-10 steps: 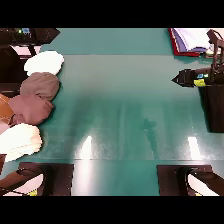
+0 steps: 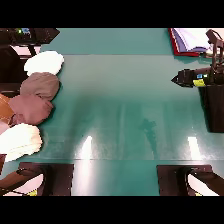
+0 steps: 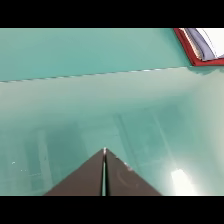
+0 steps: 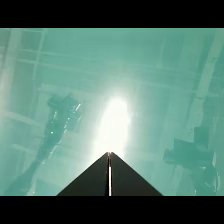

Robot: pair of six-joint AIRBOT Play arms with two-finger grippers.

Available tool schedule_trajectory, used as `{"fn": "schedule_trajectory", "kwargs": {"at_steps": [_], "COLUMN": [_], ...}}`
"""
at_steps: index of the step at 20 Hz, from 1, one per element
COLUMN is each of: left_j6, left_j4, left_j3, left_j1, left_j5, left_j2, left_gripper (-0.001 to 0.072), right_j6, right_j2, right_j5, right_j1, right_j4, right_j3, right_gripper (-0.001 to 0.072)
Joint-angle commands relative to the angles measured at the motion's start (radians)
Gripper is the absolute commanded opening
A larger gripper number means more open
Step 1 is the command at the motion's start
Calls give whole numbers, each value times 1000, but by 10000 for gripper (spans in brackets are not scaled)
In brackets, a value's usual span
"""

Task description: Fold the shirts.

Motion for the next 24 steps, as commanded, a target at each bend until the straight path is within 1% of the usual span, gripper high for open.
{"fn": "schedule_trajectory", "kwargs": {"at_steps": [1,4,5,6,7,8,9,10,11,14,17,20,24], "left_j6": [1,2,29,74,74,26,-13,-35,-47,-83,-89,-85,-77], "left_j4": [1,-2,23,75,167,281,377,436,455,449,416,413,414], "left_j3": [0,0,0,0,0,0,0,0,0,0,2,8,98], "left_j1": [0,0,0,0,0,4,17,40,77,196,264,277,277], "left_j5": [0,1,40,71,96,112,112,112,114,171,253,344,356], "left_j2": [1,1,-3,-10,-22,-46,-80,-121,-174,-346,-504,-621,-752], "left_gripper": [25,25,27,120,420,555,551,551,551,552,551,551,551], "right_j6": [0,0,0,0,0,0,1,1,1,0,1,1,1], "right_j2": [0,0,0,0,0,0,0,0,0,0,0,0,0], "right_j5": [0,-10,-13,-18,-22,-26,-26,-26,-26,-26,-26,-25,-23], "right_j1": [1,1,1,1,1,1,1,1,1,1,1,1,1], "right_j4": [0,0,0,0,1,2,1,1,2,2,2,2,2], "right_j3": [1,1,1,1,1,1,1,1,1,1,1,1,1], "right_gripper": [16,16,16,16,16,16,16,16,16,16,16,16,16]}}
